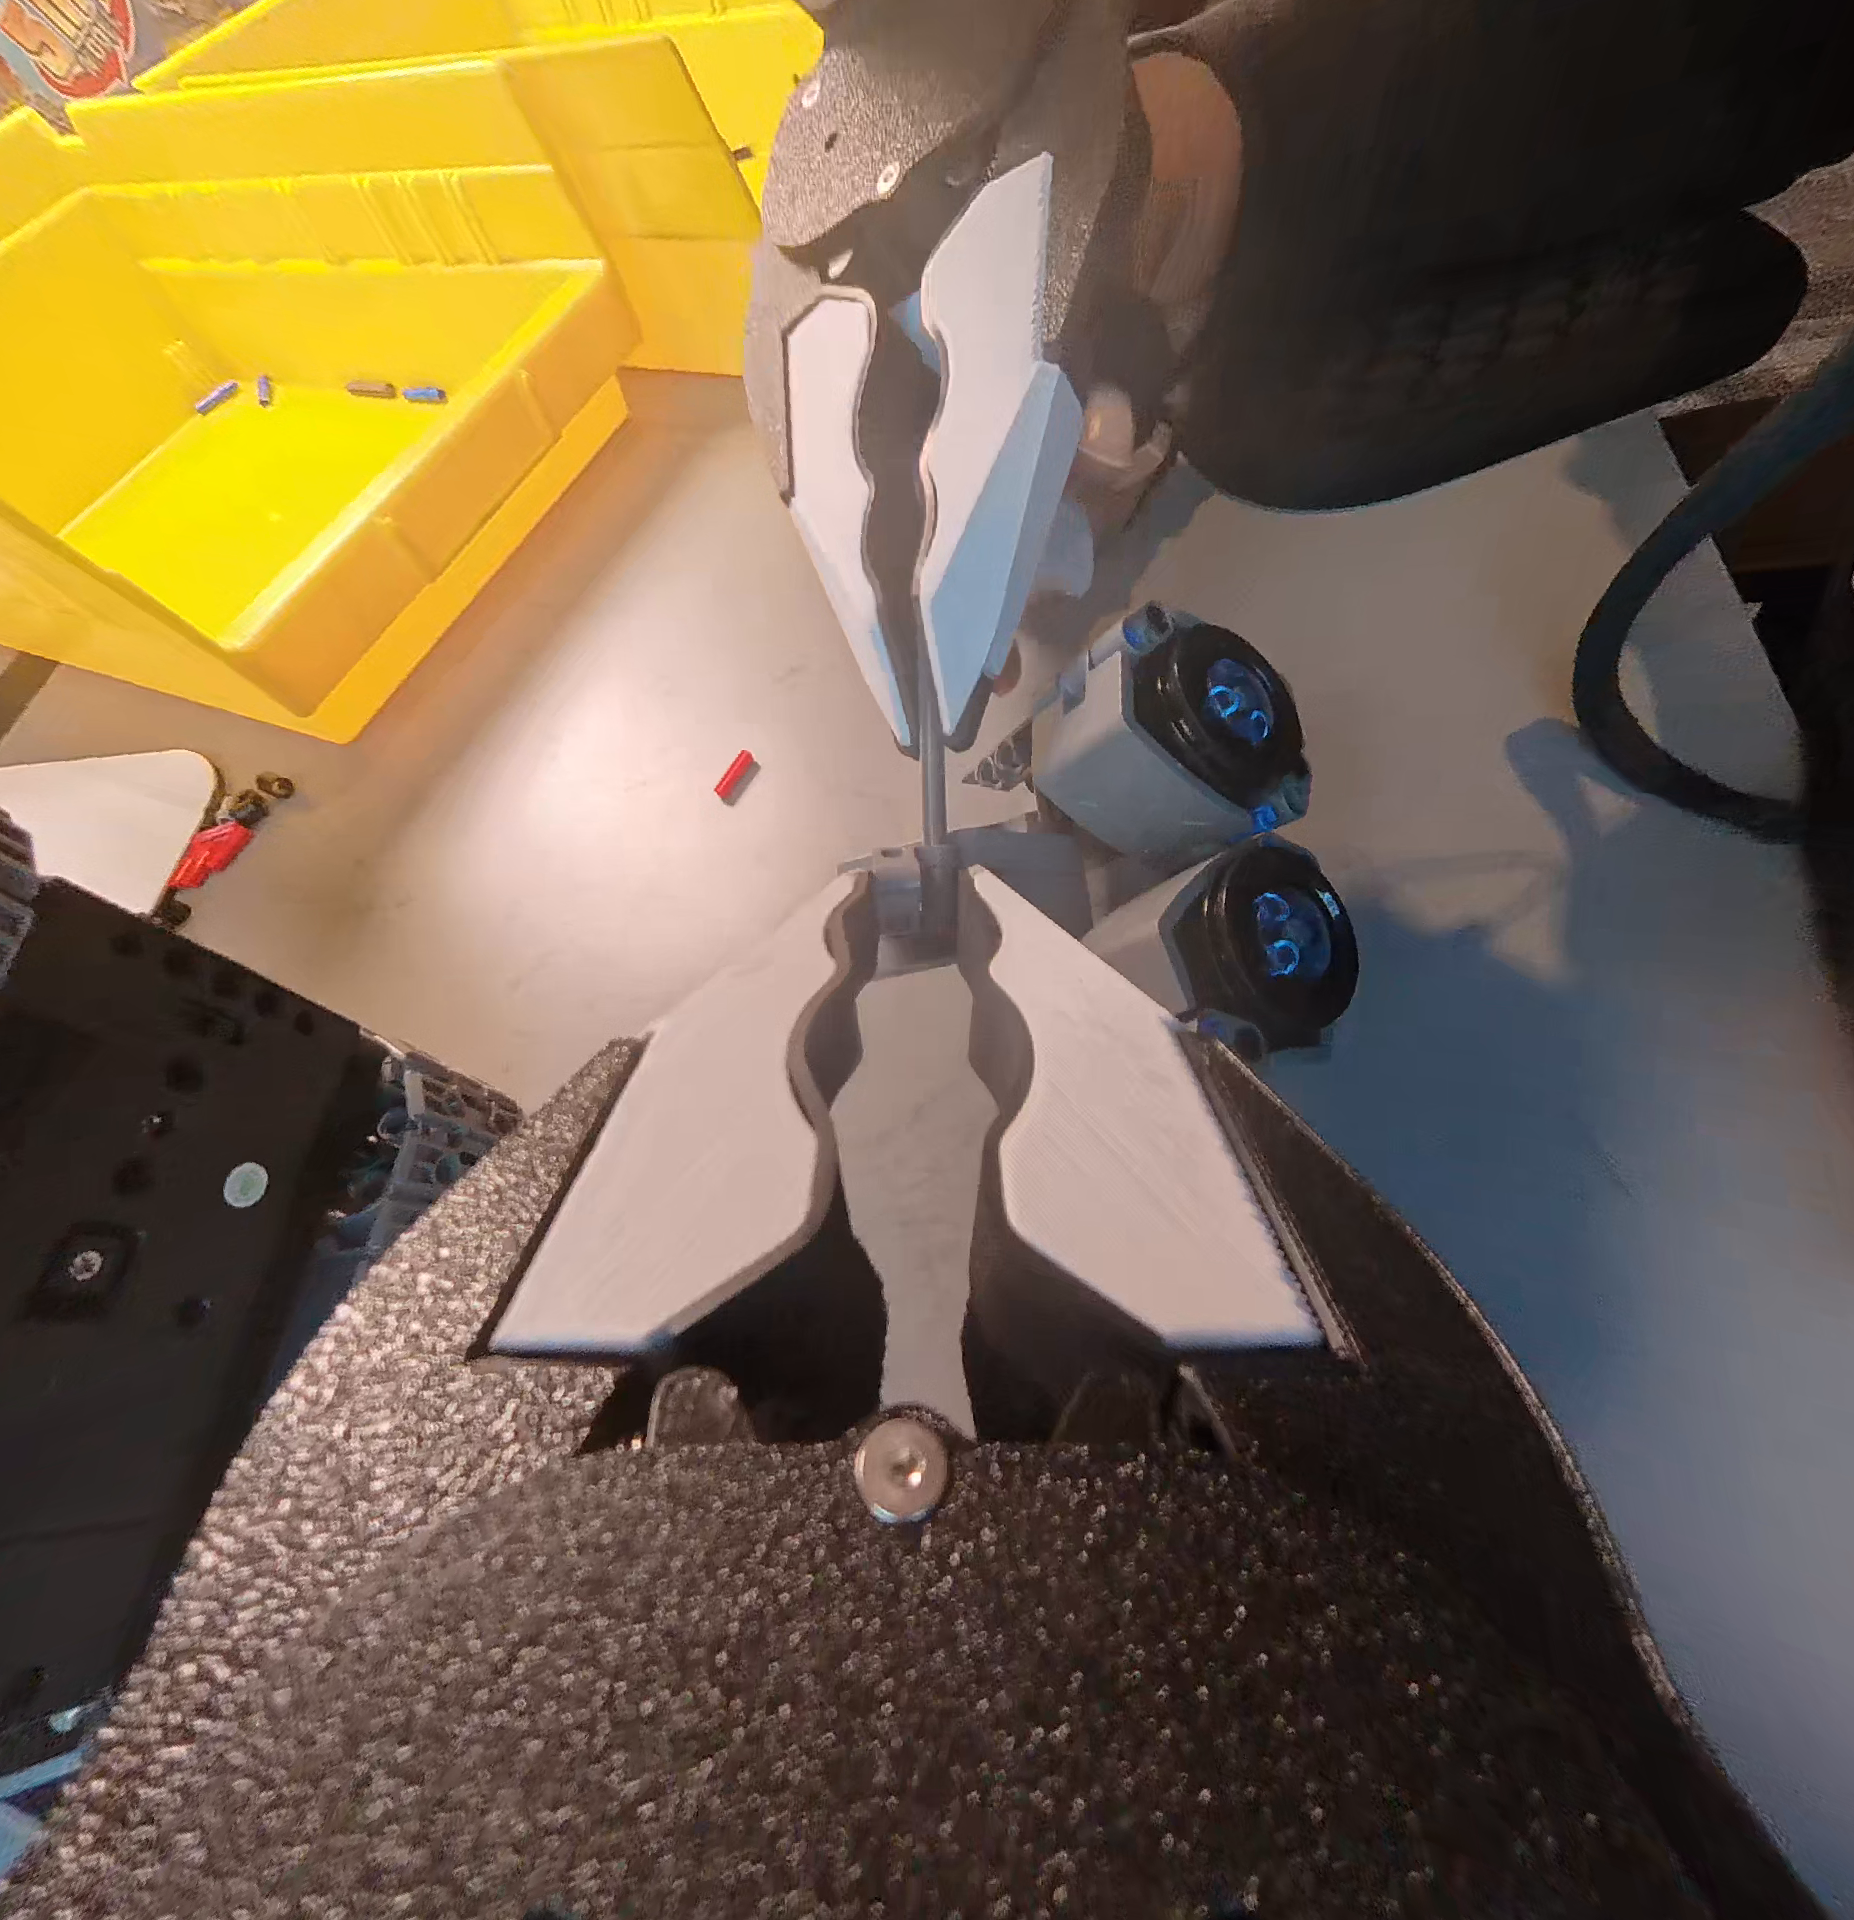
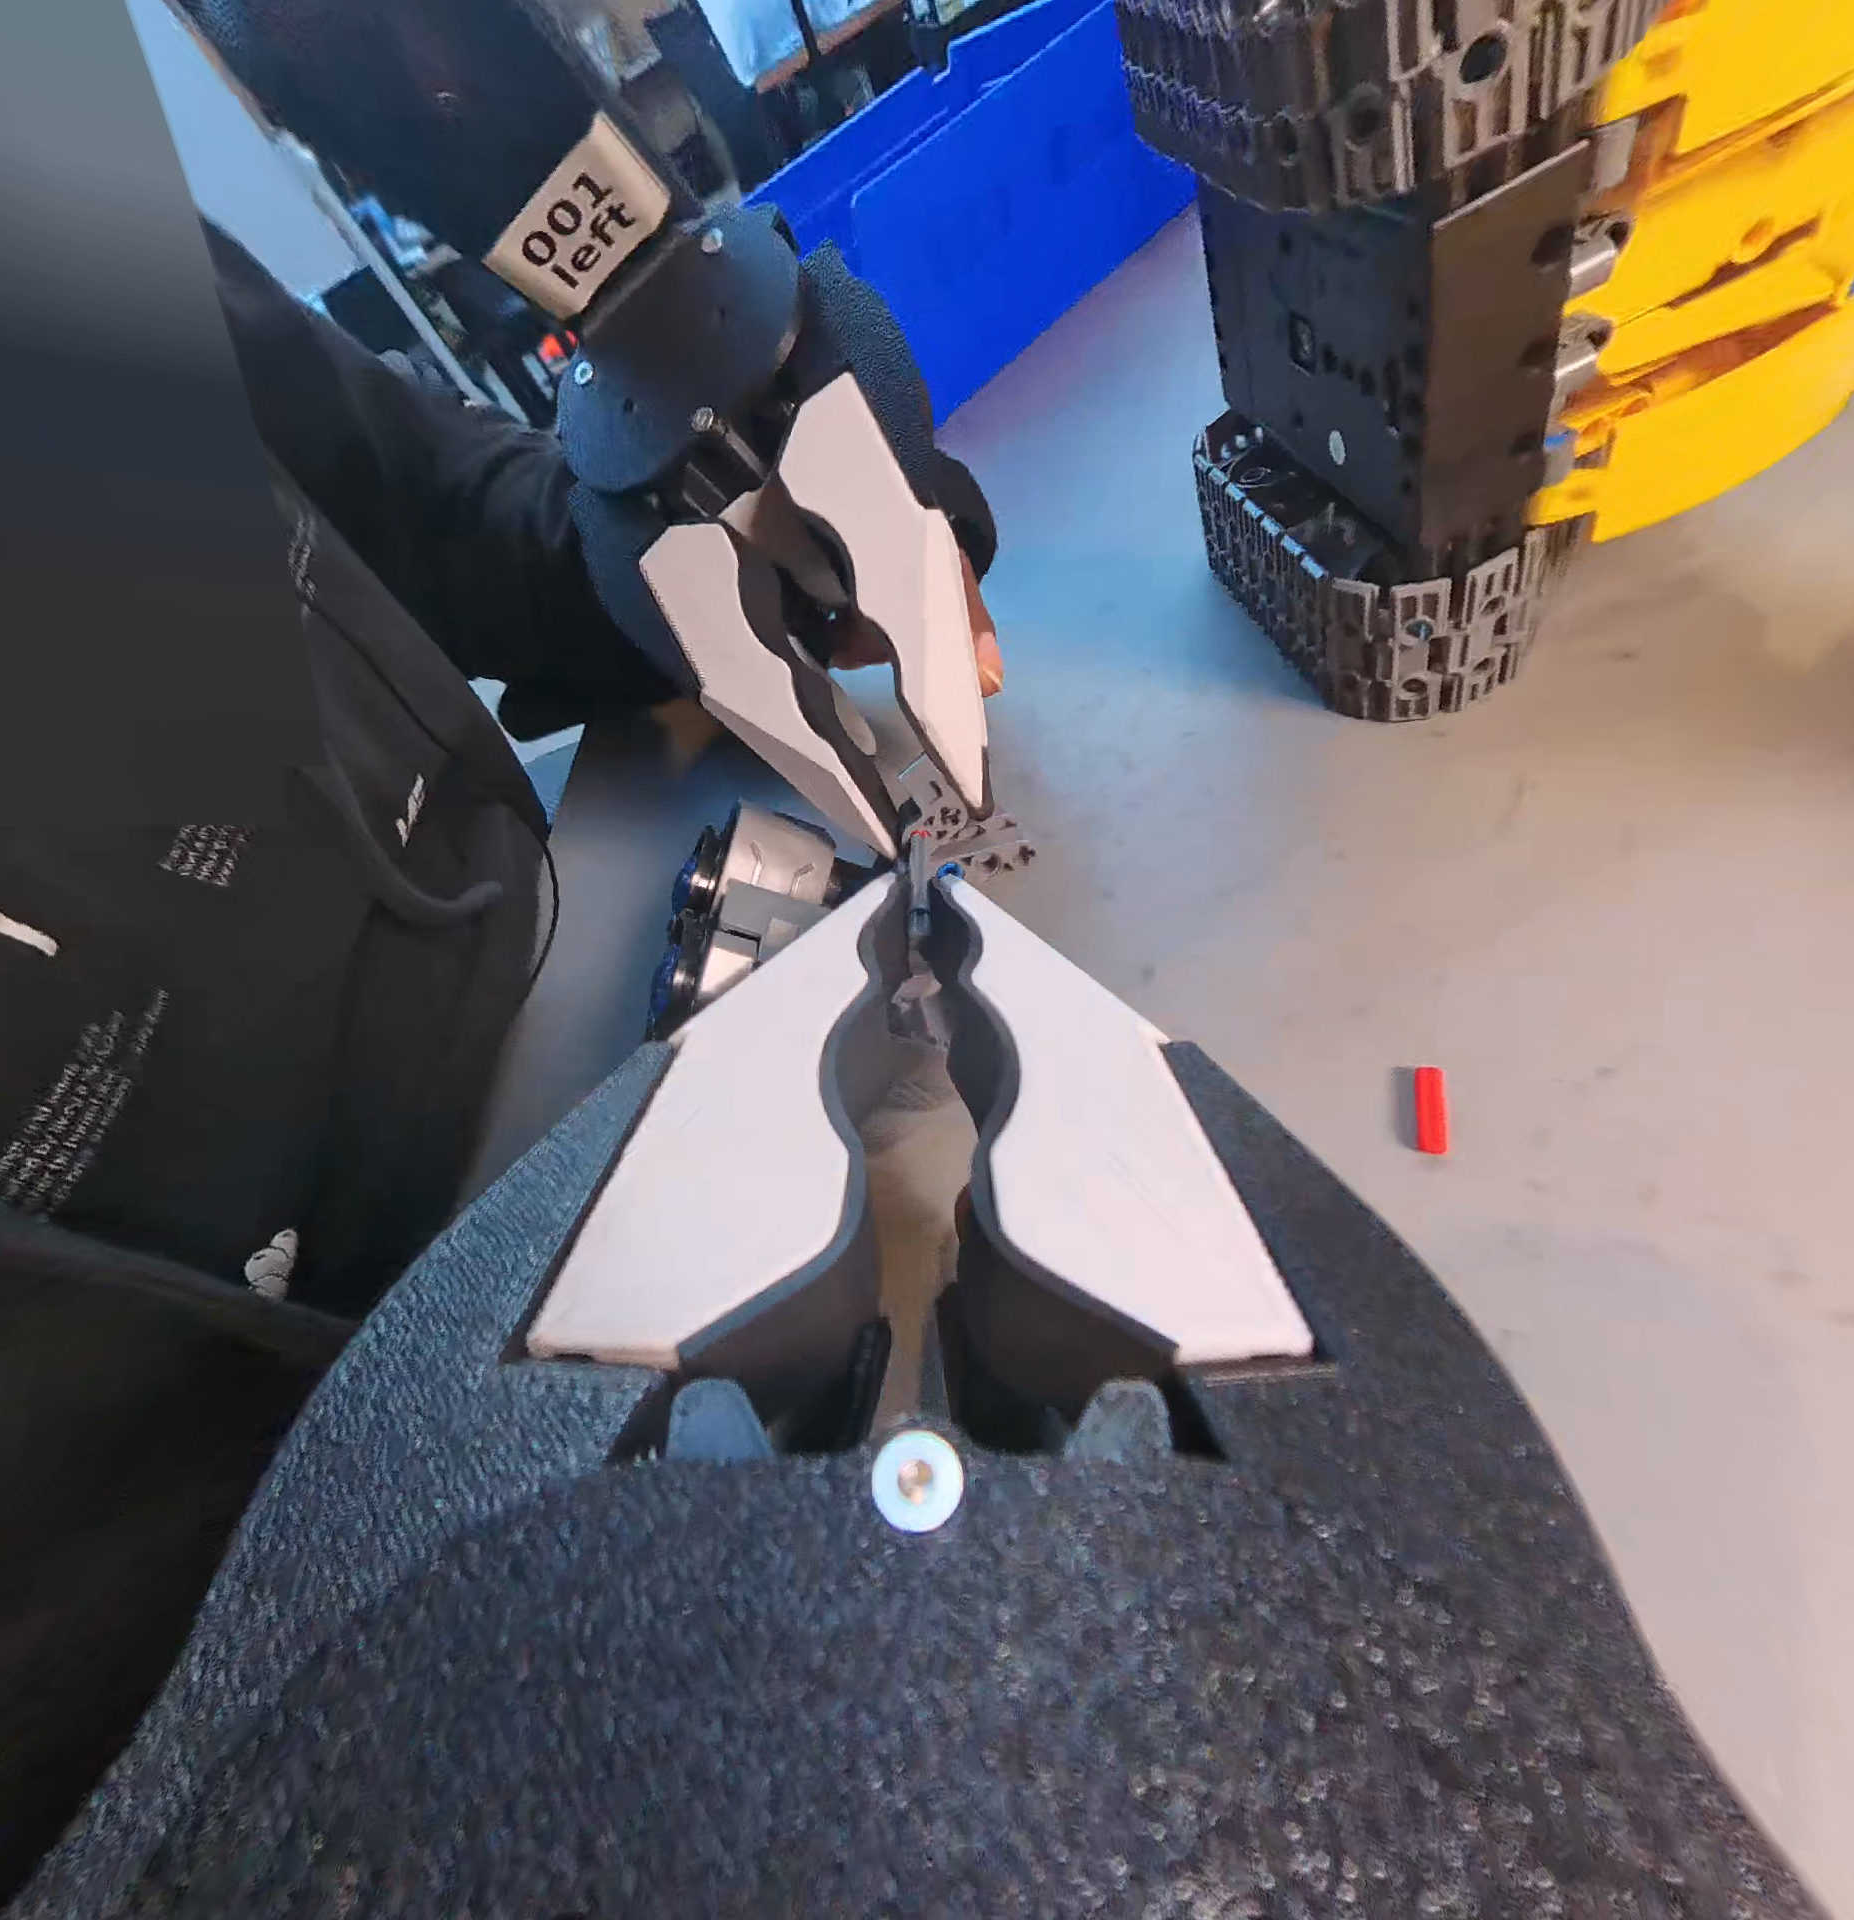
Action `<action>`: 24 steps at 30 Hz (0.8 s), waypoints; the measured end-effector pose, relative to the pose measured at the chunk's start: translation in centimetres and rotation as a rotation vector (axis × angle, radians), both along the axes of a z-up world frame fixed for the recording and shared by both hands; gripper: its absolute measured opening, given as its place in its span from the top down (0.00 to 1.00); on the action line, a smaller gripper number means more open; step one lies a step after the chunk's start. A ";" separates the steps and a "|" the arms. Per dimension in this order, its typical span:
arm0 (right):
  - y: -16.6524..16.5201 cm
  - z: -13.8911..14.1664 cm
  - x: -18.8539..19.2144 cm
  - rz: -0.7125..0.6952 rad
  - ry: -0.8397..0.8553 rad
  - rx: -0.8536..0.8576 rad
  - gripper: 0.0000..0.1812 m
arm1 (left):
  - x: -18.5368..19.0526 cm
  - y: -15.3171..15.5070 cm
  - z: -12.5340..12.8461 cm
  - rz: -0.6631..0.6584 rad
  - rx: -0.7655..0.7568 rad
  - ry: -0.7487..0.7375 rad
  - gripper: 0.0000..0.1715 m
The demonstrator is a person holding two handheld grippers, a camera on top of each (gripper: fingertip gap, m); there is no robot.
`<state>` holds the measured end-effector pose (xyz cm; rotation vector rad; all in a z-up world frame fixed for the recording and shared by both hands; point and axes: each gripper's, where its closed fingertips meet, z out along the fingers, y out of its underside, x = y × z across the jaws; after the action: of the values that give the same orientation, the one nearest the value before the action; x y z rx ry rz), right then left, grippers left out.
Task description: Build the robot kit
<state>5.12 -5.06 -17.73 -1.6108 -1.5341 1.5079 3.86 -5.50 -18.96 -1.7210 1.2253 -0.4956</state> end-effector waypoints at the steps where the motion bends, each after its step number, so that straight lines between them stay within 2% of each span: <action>1: 0.0 0.0 0.0 -0.001 0.002 0.000 0.99 | 0.0 0.0 0.0 0.001 0.004 0.001 0.92; 12: 0.3 0.0 -0.3 -0.015 -0.001 -0.079 0.99 | -0.1 0.2 -0.1 0.006 -0.005 -0.025 0.93; 24: 0.7 -0.2 -0.7 -0.055 -0.009 -0.272 0.99 | -0.3 0.4 -0.1 0.015 -0.044 -0.075 0.93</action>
<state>4.44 -4.38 -17.91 -1.7941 -1.3218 1.7404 3.59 -5.09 -19.04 -1.7313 1.1547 -0.5766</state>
